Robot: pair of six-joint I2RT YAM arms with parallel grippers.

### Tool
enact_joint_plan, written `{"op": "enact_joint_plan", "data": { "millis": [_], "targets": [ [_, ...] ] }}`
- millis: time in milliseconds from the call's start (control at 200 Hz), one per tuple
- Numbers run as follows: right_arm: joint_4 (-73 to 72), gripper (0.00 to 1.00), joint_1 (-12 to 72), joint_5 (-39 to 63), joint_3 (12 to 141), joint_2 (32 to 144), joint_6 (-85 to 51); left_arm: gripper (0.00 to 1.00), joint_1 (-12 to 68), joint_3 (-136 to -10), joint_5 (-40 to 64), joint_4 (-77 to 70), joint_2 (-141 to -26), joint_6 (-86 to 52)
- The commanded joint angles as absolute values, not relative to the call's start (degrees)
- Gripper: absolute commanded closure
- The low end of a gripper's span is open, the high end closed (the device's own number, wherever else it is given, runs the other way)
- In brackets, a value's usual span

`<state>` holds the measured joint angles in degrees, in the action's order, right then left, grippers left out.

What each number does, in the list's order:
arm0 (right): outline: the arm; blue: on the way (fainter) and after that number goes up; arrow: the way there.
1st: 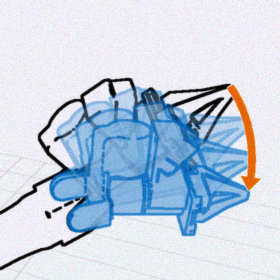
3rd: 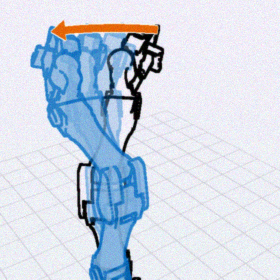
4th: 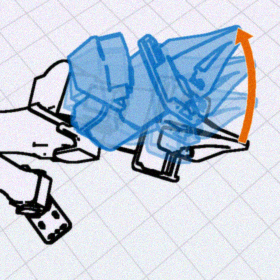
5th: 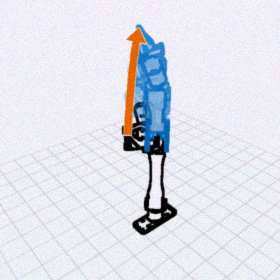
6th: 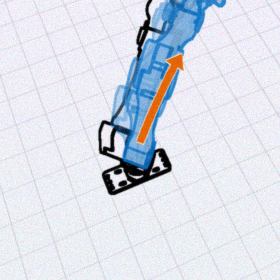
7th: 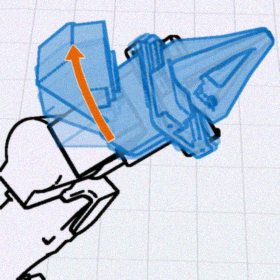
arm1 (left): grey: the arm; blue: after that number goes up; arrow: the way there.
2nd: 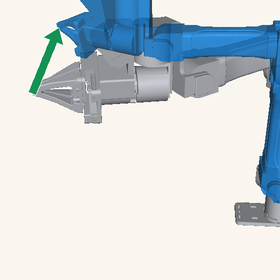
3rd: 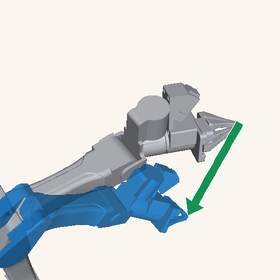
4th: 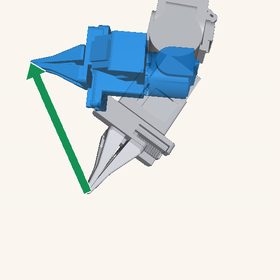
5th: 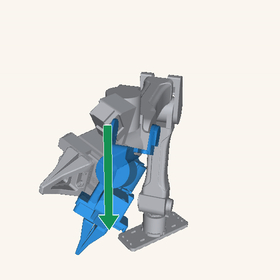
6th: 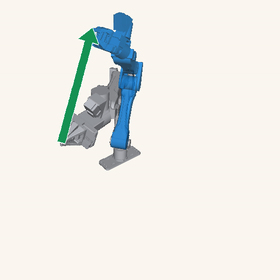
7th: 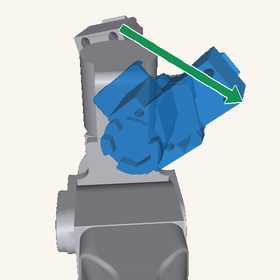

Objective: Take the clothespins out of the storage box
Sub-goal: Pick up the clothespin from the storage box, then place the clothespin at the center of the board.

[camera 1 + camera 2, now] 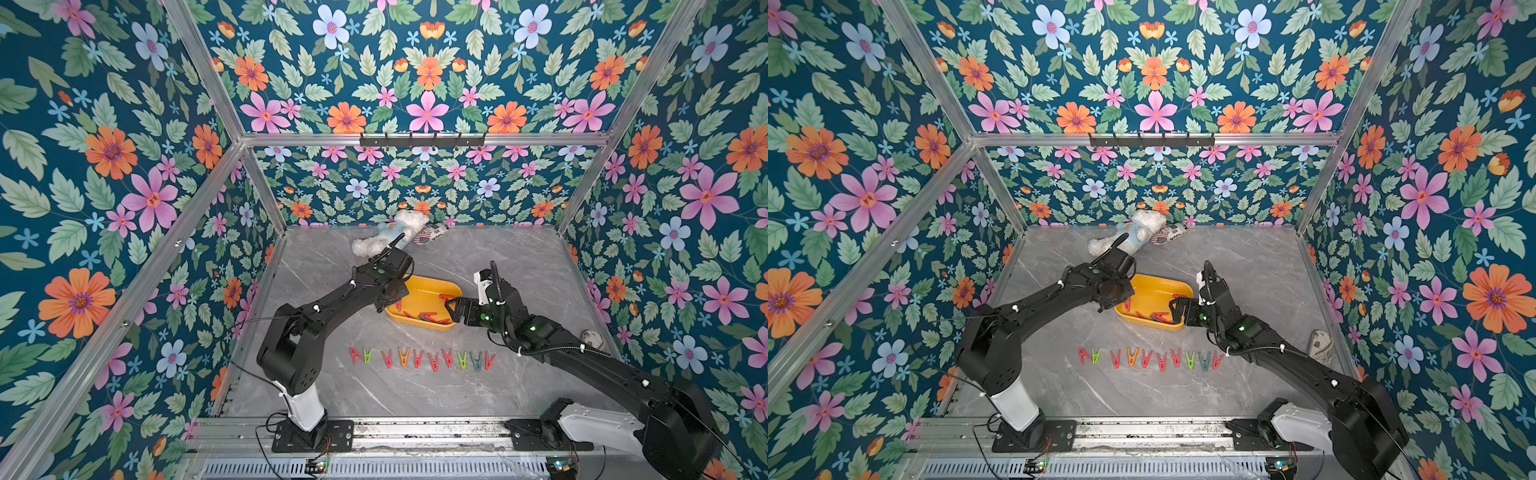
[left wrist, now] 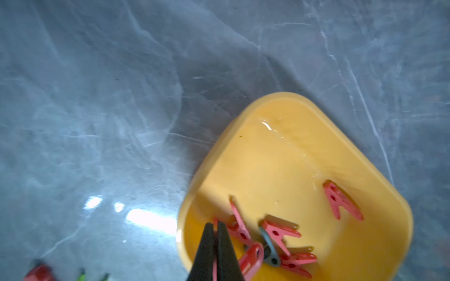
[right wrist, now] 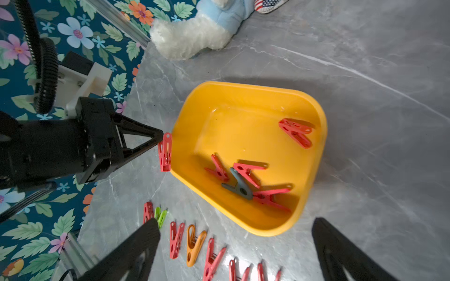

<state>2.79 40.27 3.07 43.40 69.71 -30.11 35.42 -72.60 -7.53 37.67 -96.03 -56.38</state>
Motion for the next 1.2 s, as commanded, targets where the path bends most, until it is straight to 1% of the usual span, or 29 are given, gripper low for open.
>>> {"op": "enact_joint_plan", "data": {
  "millis": [0, 335, 545, 865, 1195],
  "targets": [
    [-1.24, 0.01, 41.62, 3.94, 45.16, 72.49, -29.67, 1.0, 33.84, -68.66, -10.29, 40.56, -92.24, -56.07],
    [-3.09, 0.01, 45.69, 5.31, 51.7, 81.8, -29.1, 1.0, 27.92, -53.85, -11.95, 42.74, -80.68, -55.53],
    [-3.42, 0.01, 47.19, 5.71, 55.04, 85.87, -28.92, 1.0, 23.2, -46.39, -11.78, 42.76, -75.77, -52.7],
    [-2.53, 0.01, 48.25, 5.08, 57.19, 88.12, -28.98, 1.0, 20.1, -39.81, -10.38, 39.71, -76.31, -50.06],
    [-0.91, 0.01, 48.25, 3.57, 57.48, 88.33, -29.11, 1.0, 19.34, -39.75, -9.72, 36.47, -80.24, -48.16]
  ]
}}
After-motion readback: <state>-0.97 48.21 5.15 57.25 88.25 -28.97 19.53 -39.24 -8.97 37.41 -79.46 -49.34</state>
